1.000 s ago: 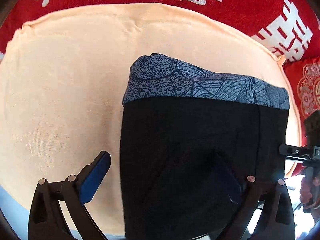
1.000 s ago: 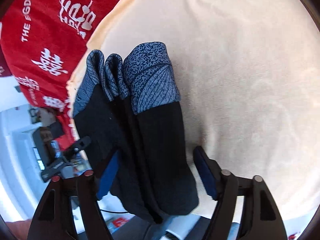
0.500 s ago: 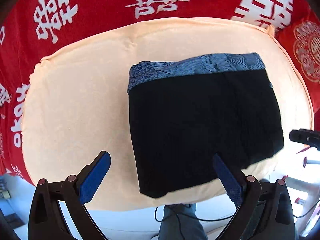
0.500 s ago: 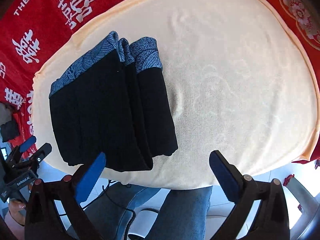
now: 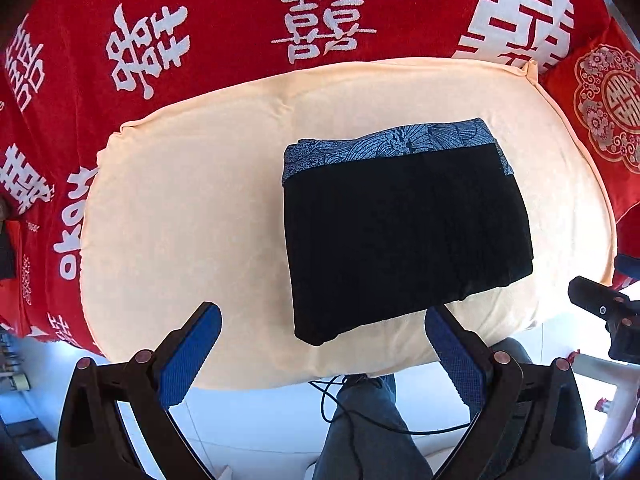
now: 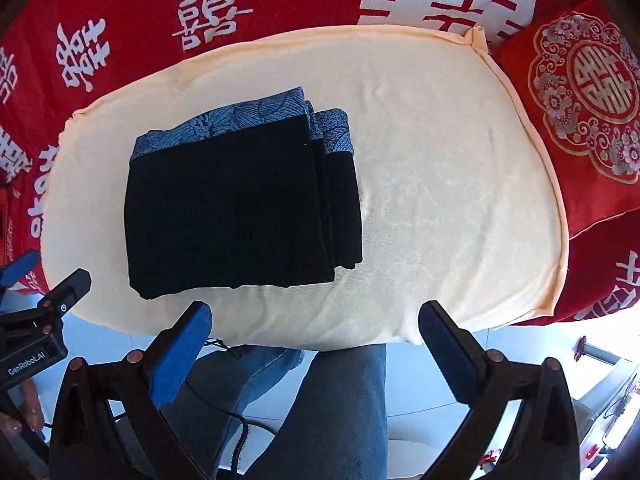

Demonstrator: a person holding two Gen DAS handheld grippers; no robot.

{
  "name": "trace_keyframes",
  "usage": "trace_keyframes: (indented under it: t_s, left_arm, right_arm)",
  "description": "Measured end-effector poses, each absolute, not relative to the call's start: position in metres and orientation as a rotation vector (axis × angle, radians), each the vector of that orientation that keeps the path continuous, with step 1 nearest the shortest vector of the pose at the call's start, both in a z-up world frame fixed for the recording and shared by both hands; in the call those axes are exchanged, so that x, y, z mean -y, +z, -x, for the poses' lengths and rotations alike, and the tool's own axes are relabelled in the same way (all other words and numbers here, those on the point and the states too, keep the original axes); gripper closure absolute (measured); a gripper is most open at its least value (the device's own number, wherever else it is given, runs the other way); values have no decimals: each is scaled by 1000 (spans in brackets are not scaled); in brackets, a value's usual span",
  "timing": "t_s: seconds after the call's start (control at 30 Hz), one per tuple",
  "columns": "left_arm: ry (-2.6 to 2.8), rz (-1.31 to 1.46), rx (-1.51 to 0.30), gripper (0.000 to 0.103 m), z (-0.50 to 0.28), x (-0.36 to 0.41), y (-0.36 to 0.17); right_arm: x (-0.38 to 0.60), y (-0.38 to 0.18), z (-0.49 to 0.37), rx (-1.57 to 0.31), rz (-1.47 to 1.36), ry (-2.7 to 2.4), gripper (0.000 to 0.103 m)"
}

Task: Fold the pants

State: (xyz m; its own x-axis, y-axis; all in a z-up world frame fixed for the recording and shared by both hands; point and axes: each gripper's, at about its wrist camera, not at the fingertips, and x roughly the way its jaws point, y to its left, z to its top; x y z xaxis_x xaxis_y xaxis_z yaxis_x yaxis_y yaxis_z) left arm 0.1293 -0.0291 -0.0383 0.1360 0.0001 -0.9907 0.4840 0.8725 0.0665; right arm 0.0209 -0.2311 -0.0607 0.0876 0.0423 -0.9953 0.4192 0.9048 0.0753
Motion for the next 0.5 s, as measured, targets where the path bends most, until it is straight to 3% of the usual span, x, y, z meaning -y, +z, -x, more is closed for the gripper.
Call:
trace_keyframes:
  t_s: [0.5]
  left_arm:
    - [-343, -428, -1406, 1, -122, 24, -14]
  right_arm:
    - [203, -35, -28, -1464, -307, -275, 0]
